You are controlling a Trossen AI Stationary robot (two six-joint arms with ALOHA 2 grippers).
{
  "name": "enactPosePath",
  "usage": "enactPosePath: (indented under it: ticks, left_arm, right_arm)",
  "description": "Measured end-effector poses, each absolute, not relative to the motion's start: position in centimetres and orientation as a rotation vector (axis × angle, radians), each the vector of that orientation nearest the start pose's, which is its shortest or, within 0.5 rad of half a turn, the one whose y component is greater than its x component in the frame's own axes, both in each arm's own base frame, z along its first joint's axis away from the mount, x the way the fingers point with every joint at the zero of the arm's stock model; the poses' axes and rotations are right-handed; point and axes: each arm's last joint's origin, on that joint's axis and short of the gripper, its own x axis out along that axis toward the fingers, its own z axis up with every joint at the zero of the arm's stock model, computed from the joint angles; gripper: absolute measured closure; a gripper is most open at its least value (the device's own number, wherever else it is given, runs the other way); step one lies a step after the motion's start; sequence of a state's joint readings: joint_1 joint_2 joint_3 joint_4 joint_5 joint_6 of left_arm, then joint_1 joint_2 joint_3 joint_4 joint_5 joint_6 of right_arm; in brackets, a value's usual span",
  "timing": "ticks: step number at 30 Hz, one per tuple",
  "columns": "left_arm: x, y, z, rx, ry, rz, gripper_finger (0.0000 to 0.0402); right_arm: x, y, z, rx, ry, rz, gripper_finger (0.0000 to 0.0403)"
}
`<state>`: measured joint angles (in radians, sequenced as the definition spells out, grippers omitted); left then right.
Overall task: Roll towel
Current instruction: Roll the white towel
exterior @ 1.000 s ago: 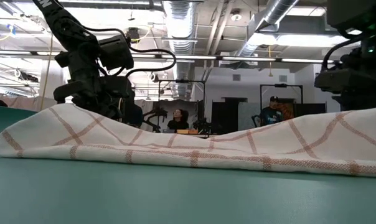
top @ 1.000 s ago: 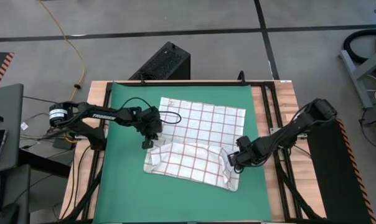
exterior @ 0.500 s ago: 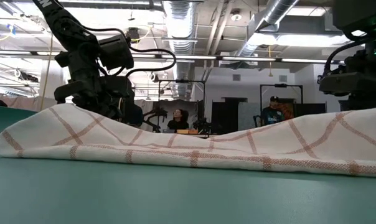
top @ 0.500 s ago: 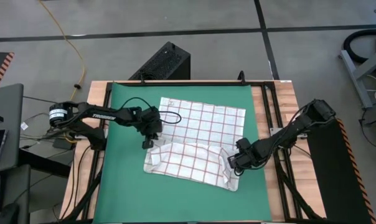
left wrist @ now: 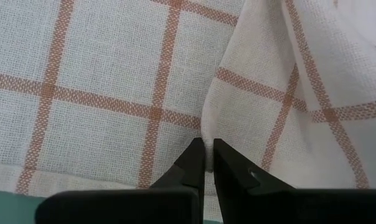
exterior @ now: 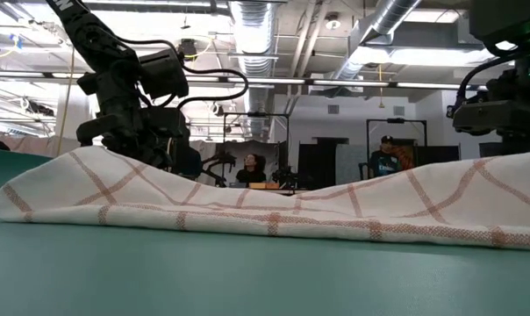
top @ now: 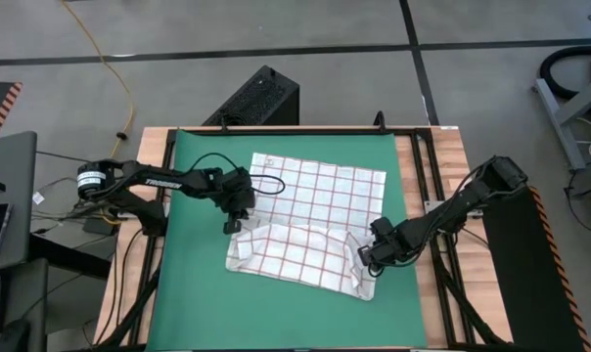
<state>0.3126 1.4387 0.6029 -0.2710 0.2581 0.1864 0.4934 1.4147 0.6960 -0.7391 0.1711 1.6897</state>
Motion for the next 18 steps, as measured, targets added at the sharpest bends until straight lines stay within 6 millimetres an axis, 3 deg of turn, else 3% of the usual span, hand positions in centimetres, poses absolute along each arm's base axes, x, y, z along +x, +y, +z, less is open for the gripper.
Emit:
enactPosePath:
  ticks: [8, 18]
  left_arm:
    - [23.0, 6.7, 14.1, -0.194, 1.057, -0.015, 0.0392]
    - [24.8, 7.3, 17.3, -0.243, 1.029, 0.022, 0.0396]
  right_arm:
    - [19.6, 10.0, 16.8, 0.897, 1.156, -0.879, 0.0399]
    - [19.9, 9.6, 20.1, 0.777, 1.187, -0.971, 0.0402]
